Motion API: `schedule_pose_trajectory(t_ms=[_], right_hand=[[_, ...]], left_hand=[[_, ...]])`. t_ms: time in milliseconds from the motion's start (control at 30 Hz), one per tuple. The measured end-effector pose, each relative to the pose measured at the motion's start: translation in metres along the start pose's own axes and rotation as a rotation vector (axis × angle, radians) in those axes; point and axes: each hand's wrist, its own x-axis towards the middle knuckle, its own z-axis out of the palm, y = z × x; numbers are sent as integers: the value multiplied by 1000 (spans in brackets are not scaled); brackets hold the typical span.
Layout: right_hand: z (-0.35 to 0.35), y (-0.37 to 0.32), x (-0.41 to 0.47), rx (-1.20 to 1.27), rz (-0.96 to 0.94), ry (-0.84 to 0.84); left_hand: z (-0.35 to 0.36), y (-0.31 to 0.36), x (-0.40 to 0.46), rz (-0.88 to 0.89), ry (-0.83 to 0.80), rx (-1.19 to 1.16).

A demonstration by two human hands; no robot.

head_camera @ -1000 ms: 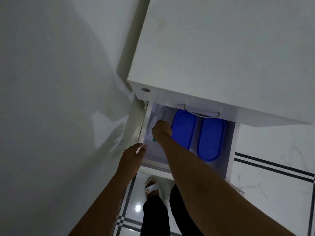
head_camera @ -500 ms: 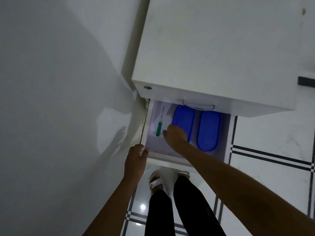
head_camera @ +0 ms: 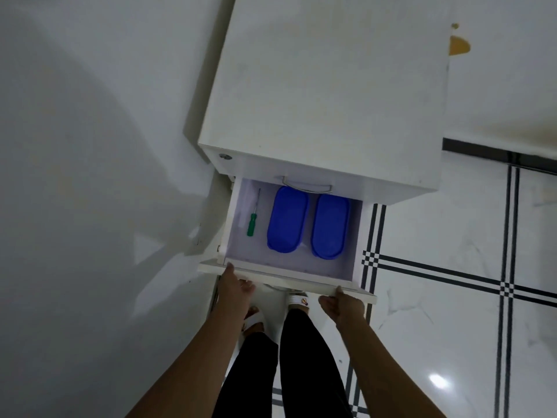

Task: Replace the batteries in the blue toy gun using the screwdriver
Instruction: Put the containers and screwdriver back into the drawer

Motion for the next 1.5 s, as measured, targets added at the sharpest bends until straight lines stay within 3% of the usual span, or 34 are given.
schedule_pose_trajectory(t_ms=[167,500,700,933,1200,1500], right_hand=[[11,-7,3,12,-40,60],[22,-68,6,-11,-148,99],[36,-105,3,-258,-256,117],[45,-136,6,-137,-342,-25],[38,-165,7,92,-270,-106],[39,-183,7,172,-178,-121]], left_hand=[[14,5,4,63,-51,24],[60,35,19,31,-219,-56],[92,53,21,-1,-289,-101],[117,70,22,11,-311,-164],[140,74,17,103,-309,-188],[153,73,18,125,-338,-188]])
